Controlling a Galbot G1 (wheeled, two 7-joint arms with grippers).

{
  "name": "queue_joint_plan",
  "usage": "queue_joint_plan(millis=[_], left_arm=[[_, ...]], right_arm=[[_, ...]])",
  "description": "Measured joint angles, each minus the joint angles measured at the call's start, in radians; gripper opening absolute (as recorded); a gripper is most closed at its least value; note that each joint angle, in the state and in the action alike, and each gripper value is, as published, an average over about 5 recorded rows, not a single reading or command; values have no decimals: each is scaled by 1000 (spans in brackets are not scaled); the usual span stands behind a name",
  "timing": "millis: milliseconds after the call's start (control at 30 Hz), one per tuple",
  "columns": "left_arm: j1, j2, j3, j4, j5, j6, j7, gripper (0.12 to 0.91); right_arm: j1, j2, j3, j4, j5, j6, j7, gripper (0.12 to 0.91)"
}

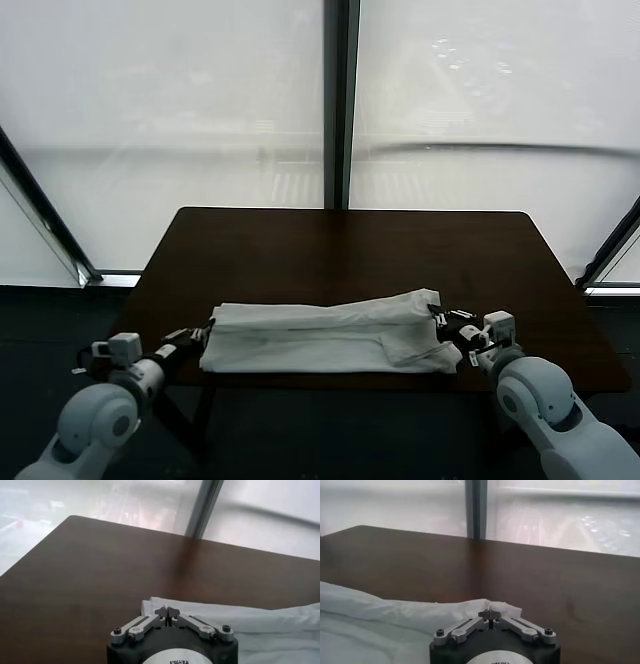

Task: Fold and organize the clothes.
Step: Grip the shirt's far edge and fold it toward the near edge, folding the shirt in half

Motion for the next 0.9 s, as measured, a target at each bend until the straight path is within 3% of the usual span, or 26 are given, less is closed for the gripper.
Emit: queue_joint_plan(millis=[400, 533, 633, 700, 900], left_arm=[[64, -17, -29, -8, 14, -3, 1, 180], [82, -29, -33, -16, 18, 16, -6, 180], [95, -38, -40, -31, 15, 38, -24, 208], [105, -44, -47, -42, 13, 46, -38, 271], [138, -49, -79, -84, 8, 48, -70, 628]], right_arm=[[-21, -12, 0, 6, 2, -13, -4, 140], [-34, -23, 5, 19, 3, -14, -3, 157], [-45, -33, 12, 31, 3, -12, -3, 273], [-53, -41, 19, 40, 7, -9, -5, 403], [-60, -54, 49, 59, 28, 13, -17, 770]])
